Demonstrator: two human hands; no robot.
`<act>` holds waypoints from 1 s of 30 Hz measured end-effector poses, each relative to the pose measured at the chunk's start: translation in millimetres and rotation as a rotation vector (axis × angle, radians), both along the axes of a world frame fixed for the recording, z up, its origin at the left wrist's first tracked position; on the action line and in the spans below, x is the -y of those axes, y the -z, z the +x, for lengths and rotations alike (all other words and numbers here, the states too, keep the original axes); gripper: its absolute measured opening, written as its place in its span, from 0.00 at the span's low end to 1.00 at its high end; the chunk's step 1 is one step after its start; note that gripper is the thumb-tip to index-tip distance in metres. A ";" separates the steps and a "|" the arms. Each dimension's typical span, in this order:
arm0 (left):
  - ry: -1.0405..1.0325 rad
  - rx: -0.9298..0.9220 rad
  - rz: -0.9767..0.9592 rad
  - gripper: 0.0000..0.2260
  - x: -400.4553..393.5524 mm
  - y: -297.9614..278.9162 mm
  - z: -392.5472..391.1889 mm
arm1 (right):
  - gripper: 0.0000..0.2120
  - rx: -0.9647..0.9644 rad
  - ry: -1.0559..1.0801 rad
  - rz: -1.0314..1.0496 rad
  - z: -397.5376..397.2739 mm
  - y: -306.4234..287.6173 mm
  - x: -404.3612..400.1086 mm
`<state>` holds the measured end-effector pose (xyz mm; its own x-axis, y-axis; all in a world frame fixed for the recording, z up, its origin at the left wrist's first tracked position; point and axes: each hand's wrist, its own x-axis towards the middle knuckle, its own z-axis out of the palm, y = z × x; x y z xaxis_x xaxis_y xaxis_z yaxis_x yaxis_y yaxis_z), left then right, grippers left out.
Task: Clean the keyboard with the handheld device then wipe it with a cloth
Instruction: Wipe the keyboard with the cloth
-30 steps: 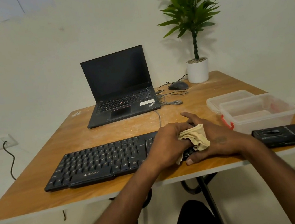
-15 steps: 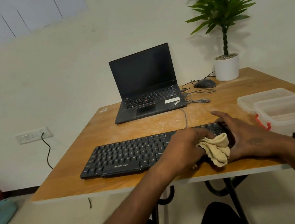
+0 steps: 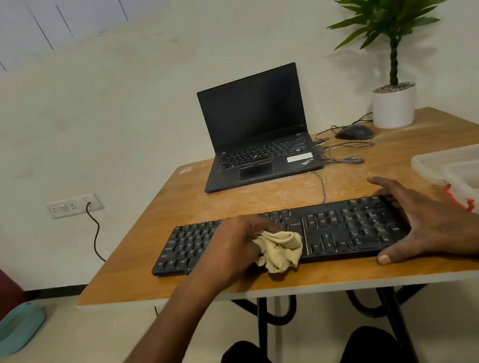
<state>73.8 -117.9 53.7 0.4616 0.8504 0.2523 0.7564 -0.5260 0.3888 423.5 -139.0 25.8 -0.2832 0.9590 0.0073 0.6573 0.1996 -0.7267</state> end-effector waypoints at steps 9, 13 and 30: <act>-0.182 -0.060 0.078 0.21 3.1 -2.5 -87.9 | 0.66 0.060 0.025 0.011 -0.5 0.4 -3.5; -0.229 -0.046 0.075 0.24 7.0 -3.9 -129.3 | 0.66 0.094 0.036 0.017 -2.2 -0.3 -5.2; -0.314 0.042 0.110 0.23 -10.9 9.0 -171.3 | 0.65 0.145 0.074 0.007 -2.9 0.1 -9.7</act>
